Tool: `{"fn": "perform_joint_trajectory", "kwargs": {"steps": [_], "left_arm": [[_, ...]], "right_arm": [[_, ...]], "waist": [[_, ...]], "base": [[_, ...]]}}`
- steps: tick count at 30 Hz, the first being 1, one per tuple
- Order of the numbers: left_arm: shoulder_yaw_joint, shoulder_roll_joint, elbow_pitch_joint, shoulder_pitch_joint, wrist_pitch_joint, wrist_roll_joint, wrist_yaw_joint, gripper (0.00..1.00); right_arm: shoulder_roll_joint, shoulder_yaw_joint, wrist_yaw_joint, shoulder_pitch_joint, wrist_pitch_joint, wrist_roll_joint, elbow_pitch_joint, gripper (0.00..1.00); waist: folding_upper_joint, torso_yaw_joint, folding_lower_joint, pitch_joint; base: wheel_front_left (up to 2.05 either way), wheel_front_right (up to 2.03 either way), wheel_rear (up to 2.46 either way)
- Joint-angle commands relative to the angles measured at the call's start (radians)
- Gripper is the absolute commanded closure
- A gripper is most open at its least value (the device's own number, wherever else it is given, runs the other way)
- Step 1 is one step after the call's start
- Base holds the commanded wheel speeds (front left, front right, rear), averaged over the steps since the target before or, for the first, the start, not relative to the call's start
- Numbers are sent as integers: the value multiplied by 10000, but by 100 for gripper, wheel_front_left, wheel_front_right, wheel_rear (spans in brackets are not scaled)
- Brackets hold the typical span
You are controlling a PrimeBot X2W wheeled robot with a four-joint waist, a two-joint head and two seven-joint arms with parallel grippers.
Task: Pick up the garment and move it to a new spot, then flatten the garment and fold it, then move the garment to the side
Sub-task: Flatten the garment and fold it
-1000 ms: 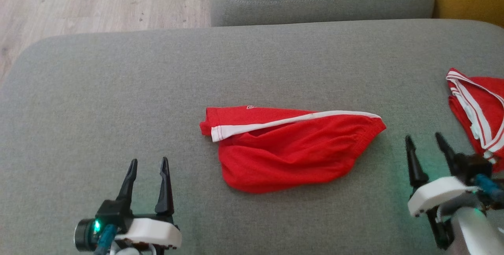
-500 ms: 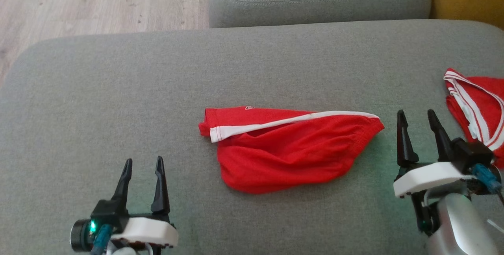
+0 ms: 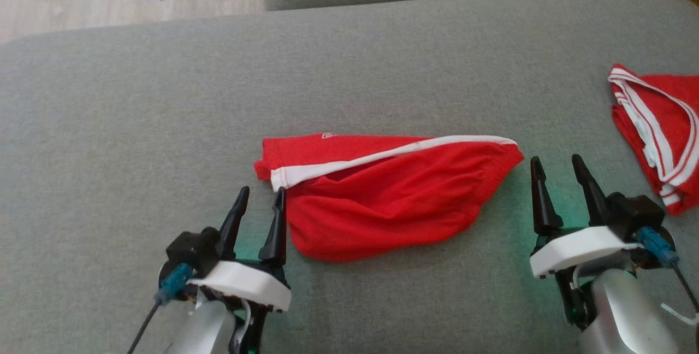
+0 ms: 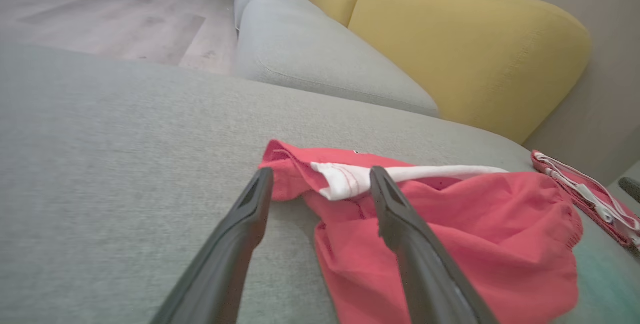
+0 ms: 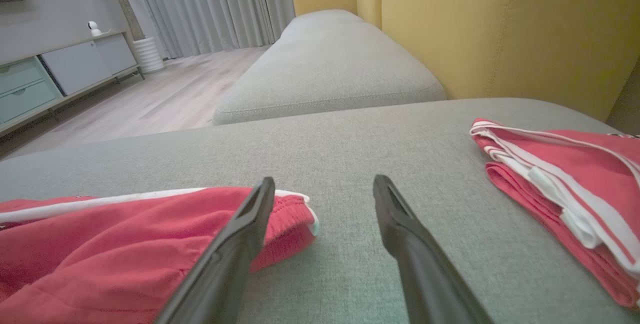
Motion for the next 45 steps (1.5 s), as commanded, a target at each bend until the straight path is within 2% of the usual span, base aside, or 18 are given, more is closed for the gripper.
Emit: {"fn": "perform_joint_trajectory", "kwargs": {"steps": [1,13,14,15,30,45], "left_arm": [[176,26,-98,-432,-95,-197,-61,0],[29,26,442,-1203,-95,-600,-234,0],[66,26,402,-1217,-95,-556,-236,23],[92,26,379,-1217,-95,-519,-239,100],[721,26,-584,-610,-95,-19,-252,100],[679,26,-1338,1339,-95,346,-254,100]], "right_arm": [[-1,266,-7,-350,-65,72,-271,0],[-31,554,-7,-509,-65,254,-288,0],[-33,549,-7,-516,-65,272,-282,0],[-37,548,-7,-523,-65,287,-276,0],[39,513,-7,-381,-65,546,-201,0],[170,1168,-7,121,-65,1810,-165,0]], "waist": [[0,-161,-1,157],[0,-611,-1,598],[0,-621,-1,612],[0,-625,-1,622],[0,8,-1,140],[0,641,-1,-803]], "base": [[0,0,0],[0,0,0],[0,0,0],[0,0,0],[0,0,0],[0,0,0]]}}
